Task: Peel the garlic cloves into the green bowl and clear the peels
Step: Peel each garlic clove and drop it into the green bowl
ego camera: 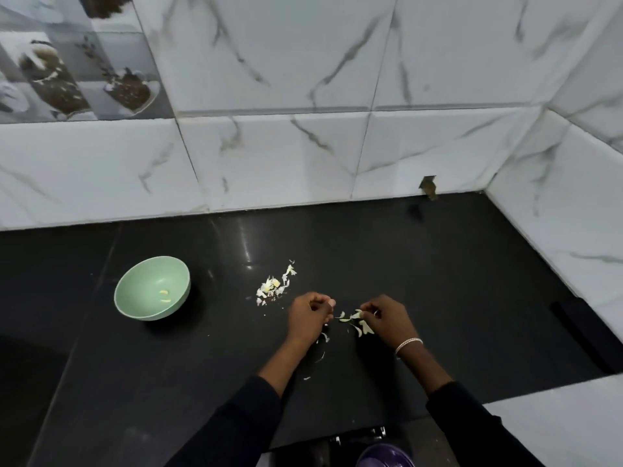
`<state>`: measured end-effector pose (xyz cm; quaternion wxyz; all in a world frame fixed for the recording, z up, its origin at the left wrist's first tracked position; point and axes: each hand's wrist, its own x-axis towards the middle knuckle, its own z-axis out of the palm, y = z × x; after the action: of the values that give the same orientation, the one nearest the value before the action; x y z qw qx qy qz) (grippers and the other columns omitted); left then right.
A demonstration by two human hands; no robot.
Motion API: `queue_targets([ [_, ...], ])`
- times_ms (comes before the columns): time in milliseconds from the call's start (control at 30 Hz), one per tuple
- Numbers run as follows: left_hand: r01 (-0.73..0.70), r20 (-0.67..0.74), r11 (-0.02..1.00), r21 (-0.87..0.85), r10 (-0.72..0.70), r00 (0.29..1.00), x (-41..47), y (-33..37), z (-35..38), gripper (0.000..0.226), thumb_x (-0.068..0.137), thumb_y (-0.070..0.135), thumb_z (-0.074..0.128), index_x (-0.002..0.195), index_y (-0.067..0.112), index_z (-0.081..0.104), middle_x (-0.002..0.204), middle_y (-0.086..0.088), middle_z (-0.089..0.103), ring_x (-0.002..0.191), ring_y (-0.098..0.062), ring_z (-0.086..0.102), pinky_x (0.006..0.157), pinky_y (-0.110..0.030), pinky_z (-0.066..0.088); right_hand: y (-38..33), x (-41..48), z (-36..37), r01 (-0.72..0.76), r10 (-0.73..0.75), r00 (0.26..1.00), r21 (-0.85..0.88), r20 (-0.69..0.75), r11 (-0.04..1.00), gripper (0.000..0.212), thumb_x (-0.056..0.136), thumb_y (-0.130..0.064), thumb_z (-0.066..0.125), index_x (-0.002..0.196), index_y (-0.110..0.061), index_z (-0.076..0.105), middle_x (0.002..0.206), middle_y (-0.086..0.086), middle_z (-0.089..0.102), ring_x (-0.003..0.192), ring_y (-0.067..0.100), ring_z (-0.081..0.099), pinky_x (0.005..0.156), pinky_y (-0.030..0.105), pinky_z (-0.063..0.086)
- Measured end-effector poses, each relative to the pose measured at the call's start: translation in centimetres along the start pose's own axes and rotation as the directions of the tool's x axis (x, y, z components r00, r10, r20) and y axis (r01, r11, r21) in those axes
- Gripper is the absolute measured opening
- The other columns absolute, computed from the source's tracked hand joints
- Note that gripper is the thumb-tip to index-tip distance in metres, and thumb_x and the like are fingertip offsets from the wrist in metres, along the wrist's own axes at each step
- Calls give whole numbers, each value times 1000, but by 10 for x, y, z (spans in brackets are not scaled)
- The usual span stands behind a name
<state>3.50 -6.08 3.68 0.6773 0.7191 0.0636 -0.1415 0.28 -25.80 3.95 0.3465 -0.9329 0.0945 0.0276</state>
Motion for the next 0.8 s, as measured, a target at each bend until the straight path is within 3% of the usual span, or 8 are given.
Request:
queue_targets([
  [133, 9, -18, 994, 110, -7, 1000, -1, -3, 8, 5, 93, 9, 68, 91, 6, 71, 78, -5, 70, 59, -13, 65, 58, -20, 53, -3, 0, 15, 55, -38, 994, -167, 101, 984, 15, 87, -24, 72, 101, -22, 77, 92, -5, 47, 88, 14, 54, 74, 24, 39],
  [300, 31, -38, 987, 160, -25, 999, 0, -11, 2, 8, 94, 12, 68, 86, 14, 71, 74, -5, 70, 57, -10, 65, 61, -27, 53, -13, 8, 33, 102, -59, 988, -312, 143, 944, 17, 90, -28, 69, 105, -20, 74, 110, 3, 53, 106, 23, 52, 88, 33, 46],
  [600, 7, -61, 979, 205, 5, 998, -5, -11, -12, 6, 93, 13, 69, 88, 10, 72, 78, -11, 73, 54, -5, 64, 57, -22, 51, -13, 5, 48, 107, -72, 993, -439, 97, 892, 15, 95, -21, 58, 107, -14, 63, 118, 4, 51, 107, 26, 48, 85, 38, 44],
  [700, -8, -37, 981, 193, 16, 999, -7, -11, -18, 5, 91, 15, 71, 88, 12, 73, 78, -15, 73, 56, -9, 67, 62, -29, 54, -21, -1, 44, 172, -162, 985, -287, 58, 942, 6, 93, -12, 59, 99, -12, 62, 102, 5, 62, 95, 27, 56, 79, 36, 42],
  [800, 2, 56, 992, 124, -8, 998, -11, -7, -25, 6, 93, 15, 71, 93, 10, 74, 77, -10, 76, 64, -14, 68, 67, -31, 55, -42, -9, 34, 183, -186, 980, 44, 76, 982, 3, 90, -9, 67, 88, -11, 66, 81, -3, 66, 76, 9, 59, 70, 23, 43],
])
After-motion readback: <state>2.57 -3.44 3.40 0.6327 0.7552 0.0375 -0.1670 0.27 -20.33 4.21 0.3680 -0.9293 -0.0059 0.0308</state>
